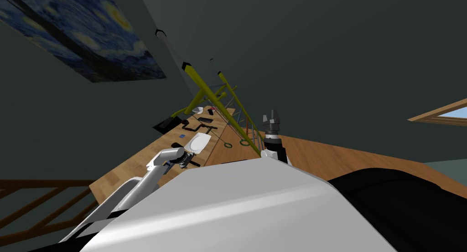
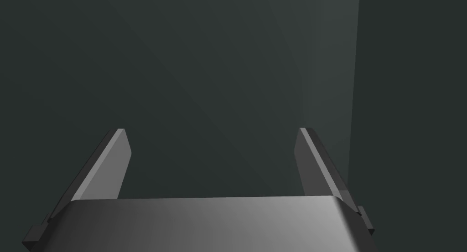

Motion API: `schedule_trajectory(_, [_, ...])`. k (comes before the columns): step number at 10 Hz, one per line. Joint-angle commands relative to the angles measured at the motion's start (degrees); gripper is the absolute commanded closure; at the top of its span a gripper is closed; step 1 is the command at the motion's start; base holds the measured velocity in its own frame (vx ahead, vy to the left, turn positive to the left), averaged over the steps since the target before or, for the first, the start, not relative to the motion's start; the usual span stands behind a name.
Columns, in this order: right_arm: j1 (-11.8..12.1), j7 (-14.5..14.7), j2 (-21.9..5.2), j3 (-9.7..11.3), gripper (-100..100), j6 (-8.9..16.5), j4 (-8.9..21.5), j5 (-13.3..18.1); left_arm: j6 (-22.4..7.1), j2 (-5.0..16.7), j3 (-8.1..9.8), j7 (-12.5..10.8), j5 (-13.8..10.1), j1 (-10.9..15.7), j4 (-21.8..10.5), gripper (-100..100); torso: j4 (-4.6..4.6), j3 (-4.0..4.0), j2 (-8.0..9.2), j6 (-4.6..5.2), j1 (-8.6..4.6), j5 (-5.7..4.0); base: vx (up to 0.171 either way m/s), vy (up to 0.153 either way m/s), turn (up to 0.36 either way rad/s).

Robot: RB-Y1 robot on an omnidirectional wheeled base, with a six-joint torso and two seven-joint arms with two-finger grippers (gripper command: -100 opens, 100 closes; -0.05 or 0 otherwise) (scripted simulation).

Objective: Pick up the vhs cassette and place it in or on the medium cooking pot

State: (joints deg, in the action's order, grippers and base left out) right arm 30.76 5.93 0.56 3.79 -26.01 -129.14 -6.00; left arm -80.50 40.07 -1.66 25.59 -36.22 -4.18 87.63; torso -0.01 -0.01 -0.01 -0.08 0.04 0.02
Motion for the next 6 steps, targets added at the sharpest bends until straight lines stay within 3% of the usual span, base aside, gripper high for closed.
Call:
schedule_trajectory(1, [0.0, 0.0, 0.0, 0.0, 0, 0.0, 0.0, 0.0, 0.0, 0.0, 0.0, 0.0, 0.0, 0.0, 0.0, -100, 0.0, 0.0, 0.0, 0.0, 0.0, 0.0, -0.009, 0.015, -0.012])
schedule_trajectory(2, [0.0, 0.0, 0.0, 0.0, 0, 0.0, 0.0, 0.0, 0.23, -0.06, -0.04, 0.01, 0.06, 0.01, -0.13, 100, 0.0, 0.0, -0.01, -0.01, -0.04, -0.01, 0.0, 0.0, 0.0])
schedule_trajectory(6, [0.0, 0.0, 0.0, 0.0, 0, 0.0, 0.0, 0.0, 0.11, -0.02, -0.04, -0.02, 0.07, -0.05, -0.17, 100, 0.02, -0.01, -0.05, 0.04, -0.08, 0.01, -0.001, 0.001, 0.003])
